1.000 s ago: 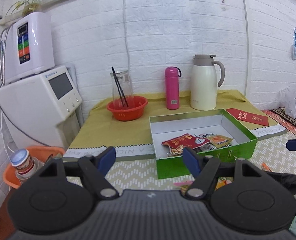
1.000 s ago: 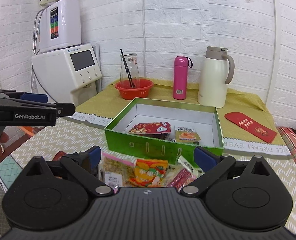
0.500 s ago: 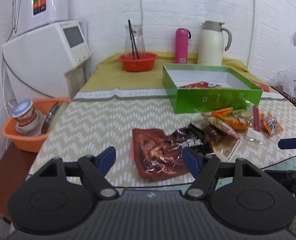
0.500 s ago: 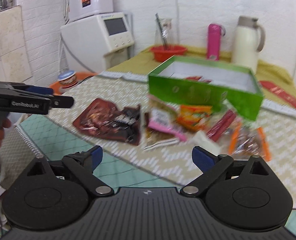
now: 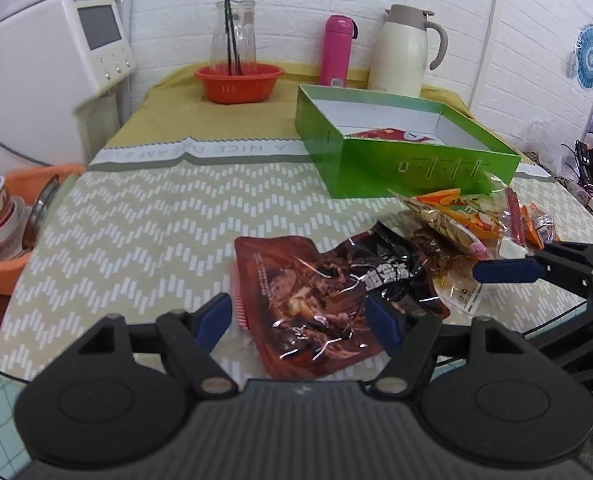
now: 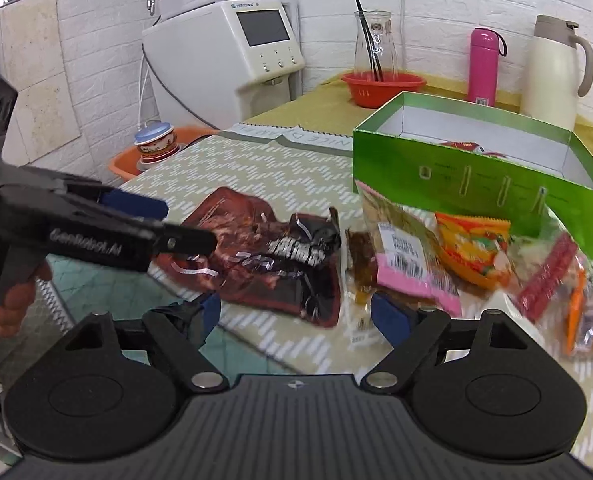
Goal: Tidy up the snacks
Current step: 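Close both tools on the brown jerky bag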
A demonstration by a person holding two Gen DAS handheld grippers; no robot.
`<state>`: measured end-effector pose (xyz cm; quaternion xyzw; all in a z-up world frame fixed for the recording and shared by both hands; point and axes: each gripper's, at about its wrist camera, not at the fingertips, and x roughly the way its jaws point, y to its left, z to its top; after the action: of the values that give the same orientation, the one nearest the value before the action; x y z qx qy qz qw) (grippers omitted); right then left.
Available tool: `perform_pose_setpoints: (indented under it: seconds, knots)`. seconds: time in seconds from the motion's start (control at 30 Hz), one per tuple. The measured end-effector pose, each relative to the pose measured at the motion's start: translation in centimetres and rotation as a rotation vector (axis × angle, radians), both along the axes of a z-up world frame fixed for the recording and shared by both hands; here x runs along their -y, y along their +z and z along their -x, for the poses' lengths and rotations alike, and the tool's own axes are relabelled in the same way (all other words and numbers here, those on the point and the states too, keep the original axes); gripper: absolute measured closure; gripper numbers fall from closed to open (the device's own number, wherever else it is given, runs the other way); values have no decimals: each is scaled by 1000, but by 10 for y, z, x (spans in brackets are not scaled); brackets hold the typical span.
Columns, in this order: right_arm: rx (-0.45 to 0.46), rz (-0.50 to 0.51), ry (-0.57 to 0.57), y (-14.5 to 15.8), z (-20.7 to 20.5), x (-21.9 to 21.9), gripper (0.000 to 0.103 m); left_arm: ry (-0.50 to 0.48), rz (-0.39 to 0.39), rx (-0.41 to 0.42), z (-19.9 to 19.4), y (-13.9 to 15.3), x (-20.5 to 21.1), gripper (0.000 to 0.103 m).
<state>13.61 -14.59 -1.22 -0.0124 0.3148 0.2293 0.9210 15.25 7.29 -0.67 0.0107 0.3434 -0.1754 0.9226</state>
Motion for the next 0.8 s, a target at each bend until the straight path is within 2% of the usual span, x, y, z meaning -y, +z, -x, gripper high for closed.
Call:
perform_pose_setpoints:
  seconds: [0.1,0.17,0.23,0.27,0.33,0.5,0.57,0.6,0.63,0.7,0.73,0.8]
  knots:
    - [-30,-23,-4,-8,-18,-5,0,-8,13,-15,-7,-4,-4,31]
    - [6,-10,-8,-13,-21,-10,0,-12,24,-27,-12,-7,-6,31]
    - [22,-3,-7,-15,-20,-13,0,-25,36,-50,-16,-11,-8,44]
    - [1,-16,11,-16,-20,-13,3,-39,41,-61,-17,-12,-8,55]
    - [6,-23,12,-15,-17,-11,14,-47,31,-60,-14,-16,-9,55]
    - [-14,-64,11,-15,-22,-4,17,-46,12,-42,-12,-16,-6,55]
    - [-3,-45,2,-15,-21,-7,21,-36,-3,-41,-11,-16,-3,57]
    - [3,-38,-6,-14,-20,-8,27,-29,-11,-37,-10,-15,-2,61]
    - [8,-34,-17,-12,-17,-7,39,-21,-17,-28,-7,-14,-2,65]
    - [11,-33,-20,-8,-13,-4,56,-8,-3,-21,-1,-8,-4,69]
    - [8,-35,-18,-7,-10,-3,60,-4,6,-16,2,-4,-6,69]
    - [13,-40,-6,-4,-4,-1,61,3,13,1,8,4,-6,69]
